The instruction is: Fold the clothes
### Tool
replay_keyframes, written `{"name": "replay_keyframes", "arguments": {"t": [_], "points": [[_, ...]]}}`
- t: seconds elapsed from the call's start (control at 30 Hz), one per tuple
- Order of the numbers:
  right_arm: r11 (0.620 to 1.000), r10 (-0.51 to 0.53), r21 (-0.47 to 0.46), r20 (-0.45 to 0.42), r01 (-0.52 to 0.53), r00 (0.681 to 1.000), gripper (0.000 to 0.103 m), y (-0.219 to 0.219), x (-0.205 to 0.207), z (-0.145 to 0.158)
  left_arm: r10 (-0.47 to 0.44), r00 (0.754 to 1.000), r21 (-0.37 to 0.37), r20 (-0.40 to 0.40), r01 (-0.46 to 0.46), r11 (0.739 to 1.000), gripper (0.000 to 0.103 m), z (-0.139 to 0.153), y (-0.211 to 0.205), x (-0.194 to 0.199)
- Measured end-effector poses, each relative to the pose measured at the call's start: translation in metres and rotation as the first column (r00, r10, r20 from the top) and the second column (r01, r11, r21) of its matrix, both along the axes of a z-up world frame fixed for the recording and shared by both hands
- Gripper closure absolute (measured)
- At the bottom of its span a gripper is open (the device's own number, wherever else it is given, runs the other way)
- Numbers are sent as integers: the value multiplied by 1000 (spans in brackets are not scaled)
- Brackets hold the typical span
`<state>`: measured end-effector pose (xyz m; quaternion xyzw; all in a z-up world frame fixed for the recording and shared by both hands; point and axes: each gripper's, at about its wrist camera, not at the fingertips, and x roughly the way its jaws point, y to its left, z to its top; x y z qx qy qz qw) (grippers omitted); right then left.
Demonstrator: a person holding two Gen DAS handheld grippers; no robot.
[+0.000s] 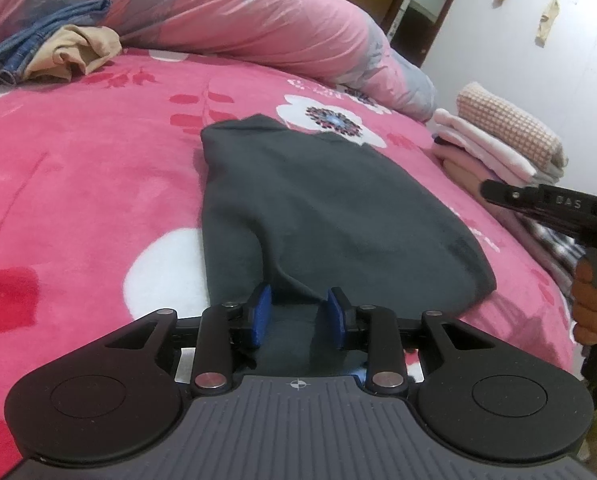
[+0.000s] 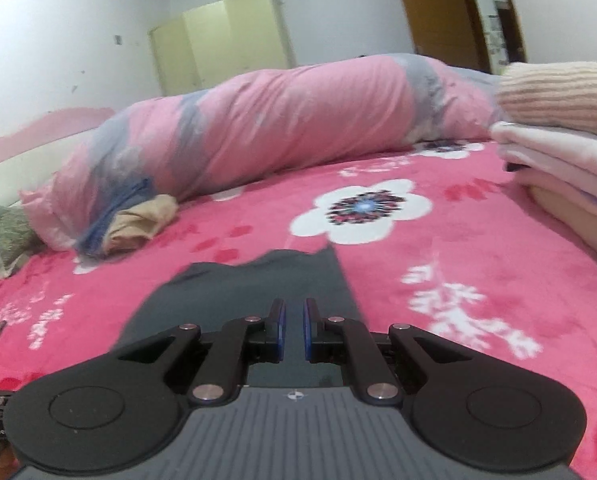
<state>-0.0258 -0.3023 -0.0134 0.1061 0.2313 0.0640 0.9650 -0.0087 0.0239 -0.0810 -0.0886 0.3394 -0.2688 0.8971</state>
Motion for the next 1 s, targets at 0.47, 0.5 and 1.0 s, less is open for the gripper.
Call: {"name": "replay_keyframes", "arguments": {"t": [0.47,0.5,1.0], "points": [[962,44,-258,-182,-91,982,95,60,38,-61,67,993,88,-97,-59,994,65,3,-8,13],[960,43,-266,-181,-91,982,95,61,37,-58,71,992,96,-106,-61,993,64,5,-9,14],[960,138,-201,-269,-196,953,95,80,91,-57,103,982,278,-160,-55,959,57,19,-40,25]]}}
